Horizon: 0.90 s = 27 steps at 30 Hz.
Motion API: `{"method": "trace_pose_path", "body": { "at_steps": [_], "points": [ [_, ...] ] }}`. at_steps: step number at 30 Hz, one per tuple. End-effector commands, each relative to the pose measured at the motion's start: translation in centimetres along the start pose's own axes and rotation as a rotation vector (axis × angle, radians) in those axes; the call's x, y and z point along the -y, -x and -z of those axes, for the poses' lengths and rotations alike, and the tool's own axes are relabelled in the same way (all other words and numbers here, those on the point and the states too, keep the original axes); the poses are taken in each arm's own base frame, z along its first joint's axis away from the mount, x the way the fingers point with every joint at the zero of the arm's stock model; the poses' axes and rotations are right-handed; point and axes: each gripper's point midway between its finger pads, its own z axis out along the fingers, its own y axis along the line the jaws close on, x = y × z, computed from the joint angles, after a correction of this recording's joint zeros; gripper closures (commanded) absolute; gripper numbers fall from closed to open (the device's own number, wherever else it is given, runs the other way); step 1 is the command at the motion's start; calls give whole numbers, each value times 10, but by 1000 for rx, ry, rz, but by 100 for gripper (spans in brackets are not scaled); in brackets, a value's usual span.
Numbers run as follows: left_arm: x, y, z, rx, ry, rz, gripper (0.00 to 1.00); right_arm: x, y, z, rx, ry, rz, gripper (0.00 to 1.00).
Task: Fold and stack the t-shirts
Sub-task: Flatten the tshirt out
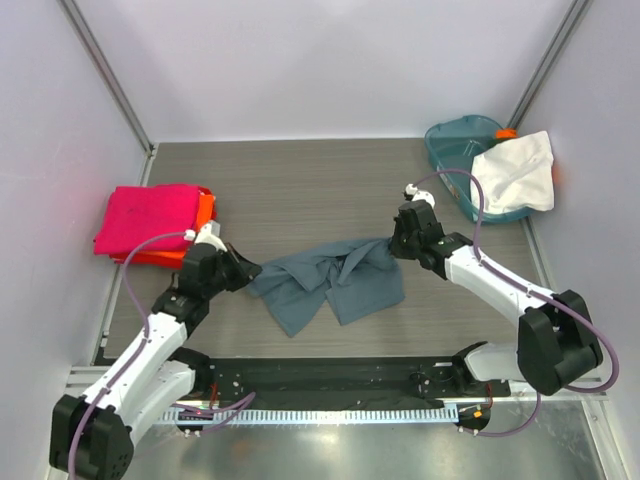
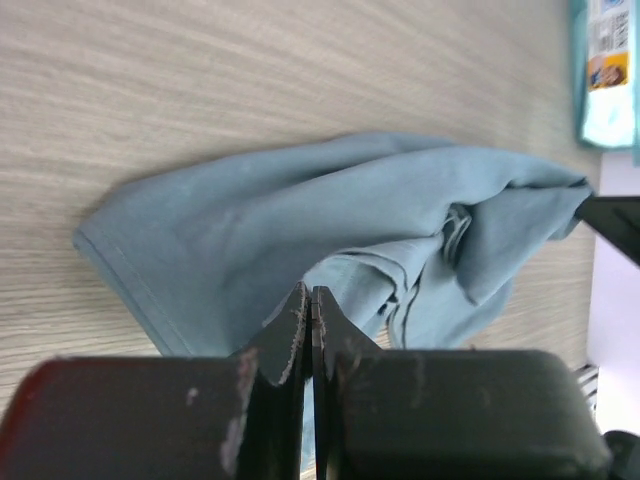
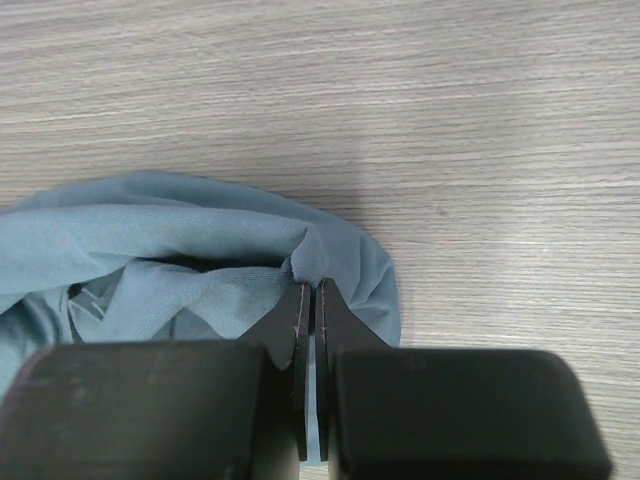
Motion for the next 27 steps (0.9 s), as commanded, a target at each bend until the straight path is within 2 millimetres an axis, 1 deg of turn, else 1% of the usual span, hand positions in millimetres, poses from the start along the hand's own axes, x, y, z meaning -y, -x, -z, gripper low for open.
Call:
{"method": "trace_pose_path", "body": {
  "at_steps": [1,2,3,4,5,6,7,8,9,10,11,12,13,14,16,17,18,19,20,21,22,23,24,25,26,27],
  "points": [
    [12,27,11,78,22,11,100,-10,25,11,81,40,-35,99],
    [10,30,13,86,51,16,100,-15,33,13,96,53,-39,98],
    [22,48,19,124,43,13,100,-17,36,15,99,60,-41,98],
    [24,57,20,140,62,-2,100,-20,42,17,107,69,-42,99],
    [23,66,24,152,101,-15,100,-27,54,22,127,85,-49,98],
    [45,93,36,206,80,-30,100,-30,62,27,142,93,-50,98],
    [47,106,38,222,112,-54,100,-33,70,31,156,101,-53,98],
    [49,112,44,214,143,-67,100,-40,88,41,189,116,-57,98],
    [77,142,62,279,104,-80,100,-44,97,48,209,128,-57,99],
    [81,156,66,300,129,-97,100,-46,108,57,237,138,-63,99],
    [86,164,75,307,143,-107,100,-53,127,72,281,159,-70,98],
    [115,194,101,386,93,-119,100,-57,138,81,308,173,-70,98],
    [124,209,114,421,91,-121,100,-60,151,96,346,191,-74,98],
    [144,233,144,490,80,-121,100,-66,171,116,399,216,-80,98],
    [166,253,175,558,51,-119,100,-69,191,143,468,245,-88,98],
    [175,258,190,576,30,-116,100,-70,204,167,528,265,-101,97],
    [197,271,223,645,-39,-113,100,-68,209,180,561,271,-110,96],
    [205,273,238,668,-72,-107,100,-64,213,192,593,265,-123,95],
    [212,274,251,692,-106,-102,100,-59,213,208,626,274,-134,92],
    [218,271,269,714,-155,-83,100,-57,210,212,632,277,-140,85],
    [219,266,276,718,-180,-77,100,-54,205,213,631,281,-142,72],
    [220,264,281,727,-200,-69,100,-50,190,205,603,276,-134,63],
    [211,255,267,692,-188,-49,100,-48,182,211,606,295,-132,53],
    [206,246,274,695,-202,-42,100,-47,171,207,587,302,-124,38],
    [190,234,249,643,-162,-31,100,-44,146,189,516,303,-107,33],
    [182,226,241,620,-150,-23,100,-42,134,188,495,313,-106,29]
  ]
}}
